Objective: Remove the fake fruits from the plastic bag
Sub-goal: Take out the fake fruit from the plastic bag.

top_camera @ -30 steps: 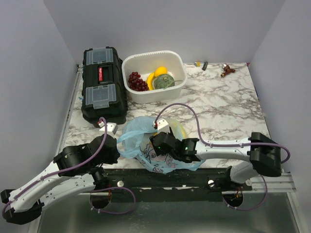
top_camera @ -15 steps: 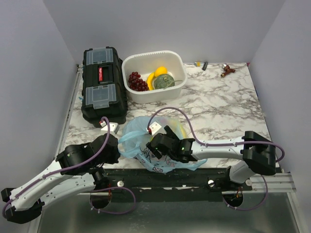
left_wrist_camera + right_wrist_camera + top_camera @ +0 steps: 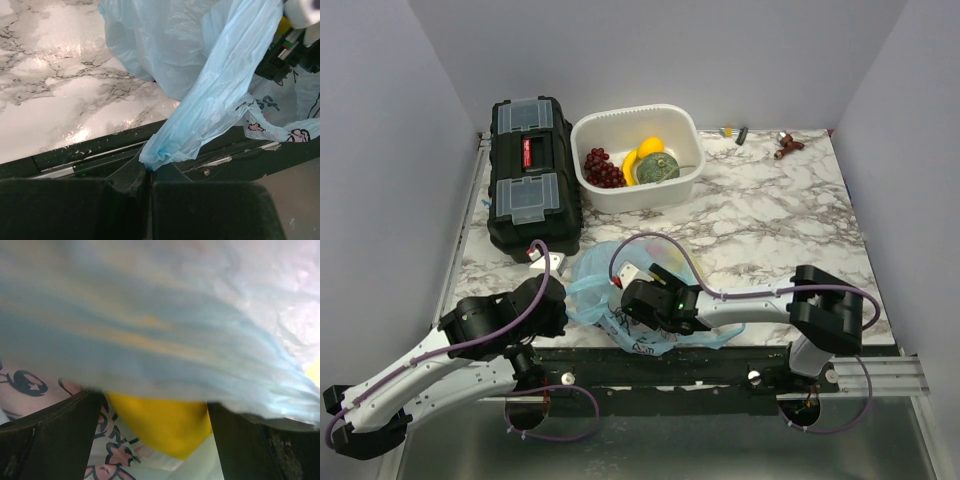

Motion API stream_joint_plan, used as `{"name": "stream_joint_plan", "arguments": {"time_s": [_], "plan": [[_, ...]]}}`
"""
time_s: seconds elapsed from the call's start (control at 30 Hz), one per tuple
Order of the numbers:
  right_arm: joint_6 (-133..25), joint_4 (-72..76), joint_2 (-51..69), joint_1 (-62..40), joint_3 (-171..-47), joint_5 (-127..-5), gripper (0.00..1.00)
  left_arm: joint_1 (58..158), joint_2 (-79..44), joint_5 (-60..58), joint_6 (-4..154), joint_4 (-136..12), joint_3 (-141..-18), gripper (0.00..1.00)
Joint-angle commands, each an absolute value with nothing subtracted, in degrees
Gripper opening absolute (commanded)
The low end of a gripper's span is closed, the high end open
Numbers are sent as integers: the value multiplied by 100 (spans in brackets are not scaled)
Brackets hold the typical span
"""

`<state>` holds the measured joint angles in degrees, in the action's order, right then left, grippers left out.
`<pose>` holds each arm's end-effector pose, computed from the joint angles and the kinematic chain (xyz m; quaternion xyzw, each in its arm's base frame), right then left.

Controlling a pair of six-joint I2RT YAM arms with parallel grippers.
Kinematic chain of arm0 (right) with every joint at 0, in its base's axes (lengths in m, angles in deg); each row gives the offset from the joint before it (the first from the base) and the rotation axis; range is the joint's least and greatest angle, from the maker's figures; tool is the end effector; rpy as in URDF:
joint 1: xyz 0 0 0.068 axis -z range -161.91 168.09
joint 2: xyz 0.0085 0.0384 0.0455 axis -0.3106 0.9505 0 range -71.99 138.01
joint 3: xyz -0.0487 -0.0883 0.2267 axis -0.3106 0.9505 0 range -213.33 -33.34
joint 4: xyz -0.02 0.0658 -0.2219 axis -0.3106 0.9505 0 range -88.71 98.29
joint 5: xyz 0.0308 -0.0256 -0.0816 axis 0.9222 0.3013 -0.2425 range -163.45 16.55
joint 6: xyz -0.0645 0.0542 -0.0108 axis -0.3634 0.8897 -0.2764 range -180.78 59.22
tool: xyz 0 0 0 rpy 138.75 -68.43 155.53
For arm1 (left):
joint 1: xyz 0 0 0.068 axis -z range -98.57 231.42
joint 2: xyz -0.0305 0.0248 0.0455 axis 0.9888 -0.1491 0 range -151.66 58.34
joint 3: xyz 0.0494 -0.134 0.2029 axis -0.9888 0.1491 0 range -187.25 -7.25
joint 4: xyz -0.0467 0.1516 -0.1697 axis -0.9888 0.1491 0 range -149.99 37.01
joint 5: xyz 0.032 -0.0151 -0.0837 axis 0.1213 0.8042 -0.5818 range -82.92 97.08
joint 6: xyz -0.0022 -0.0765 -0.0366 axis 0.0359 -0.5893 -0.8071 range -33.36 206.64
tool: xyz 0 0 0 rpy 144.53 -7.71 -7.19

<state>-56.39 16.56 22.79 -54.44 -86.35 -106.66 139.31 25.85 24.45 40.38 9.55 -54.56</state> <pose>0.1331 0.2866 0.1390 -0.4477 0.8066 -0.0454 0.3833 0.0686 -0.0677 0.2357 0.0499 0.9418 -0.1478 0.2977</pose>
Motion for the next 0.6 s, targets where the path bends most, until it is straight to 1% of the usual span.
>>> {"name": "stream_joint_plan", "arguments": {"time_s": [0.0, 0.07, 0.23, 0.43, 0.57], "plan": [[-5904, 1667, 2738, -5449, -8801, -10886, 84, 13943, 2573, 2413, 4124, 953, -5425, 0], [-5919, 1576, 2892, -5442, -8847, -11045, 82, 13943, 2589, 2415, 4126, 960, -5418, 0], [-5892, 1567, 3051, -5452, -9054, -11113, 68, 13943, 2610, 2423, 4116, 961, -5418, 0], [-5719, 1499, 2682, -5457, -9140, -10773, 54, 13943, 2604, 2422, 4115, 957, -5418, 0], [-5585, 1354, 2262, -5458, -9044, -10553, 42, 13943, 2600, 2422, 4112, 953, -5419, 0]]}}
